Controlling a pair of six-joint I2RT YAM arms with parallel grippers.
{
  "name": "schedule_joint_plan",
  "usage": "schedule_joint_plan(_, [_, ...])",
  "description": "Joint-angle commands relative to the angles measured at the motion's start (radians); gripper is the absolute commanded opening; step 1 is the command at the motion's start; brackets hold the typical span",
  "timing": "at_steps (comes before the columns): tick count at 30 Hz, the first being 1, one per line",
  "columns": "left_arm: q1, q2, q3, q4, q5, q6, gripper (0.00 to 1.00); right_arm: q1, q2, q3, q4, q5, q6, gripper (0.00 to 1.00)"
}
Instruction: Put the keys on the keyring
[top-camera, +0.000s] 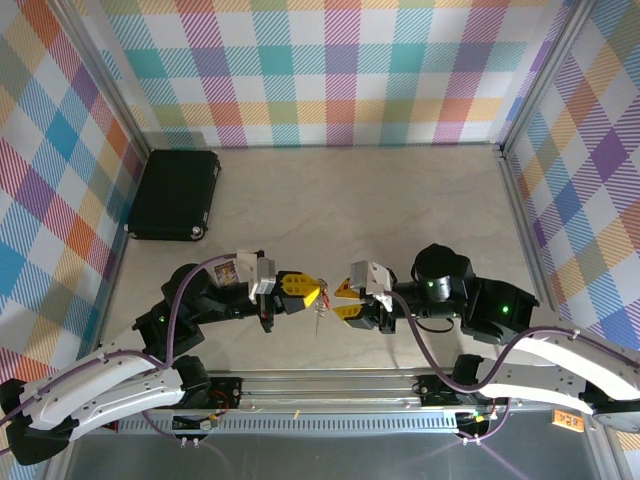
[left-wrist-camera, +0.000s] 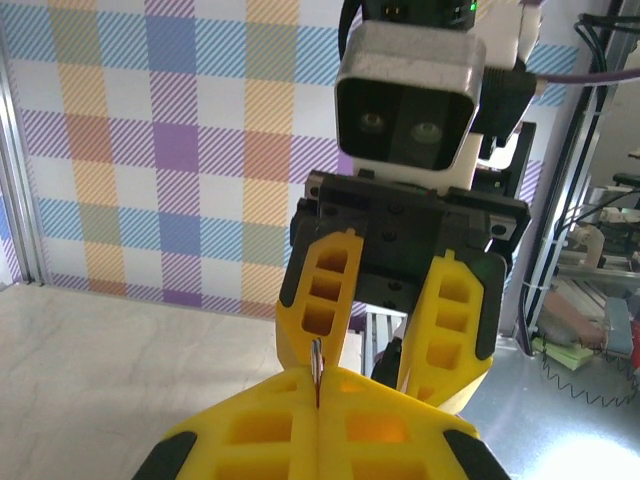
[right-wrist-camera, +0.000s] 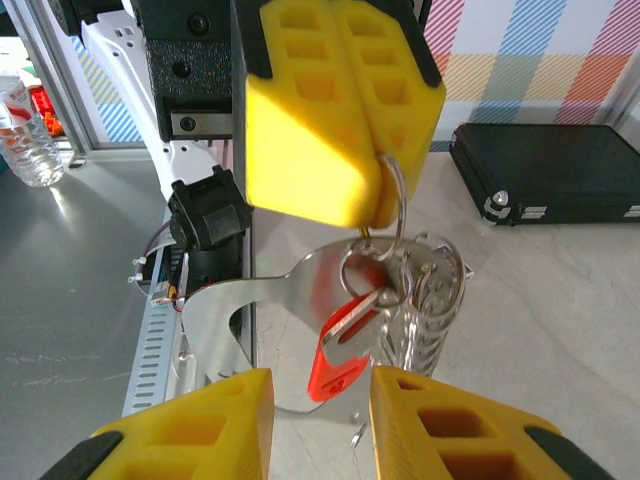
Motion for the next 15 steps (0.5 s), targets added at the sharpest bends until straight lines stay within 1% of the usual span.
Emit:
schedule_joint_plan(1, [0.000, -0.010, -0.002, 0.085, -0.004, -0.022, 0.00, 0.005, -0.011, -0.017, 0.070, -0.018, 0.032, 0.32])
schedule_joint_plan(10, [0.000, -0.013, -0.003, 0.087, 0.001, -0.026, 0.00, 0.005, 0.017, -0.046, 0.137, -0.038, 0.056, 0.32])
schedule_joint_plan(15, [-0.002, -0.018, -0.007, 0.085, 0.000, -0.029, 0.00, 0.005, 0.035, -0.052, 0.153, -0.041, 0.062, 0.31])
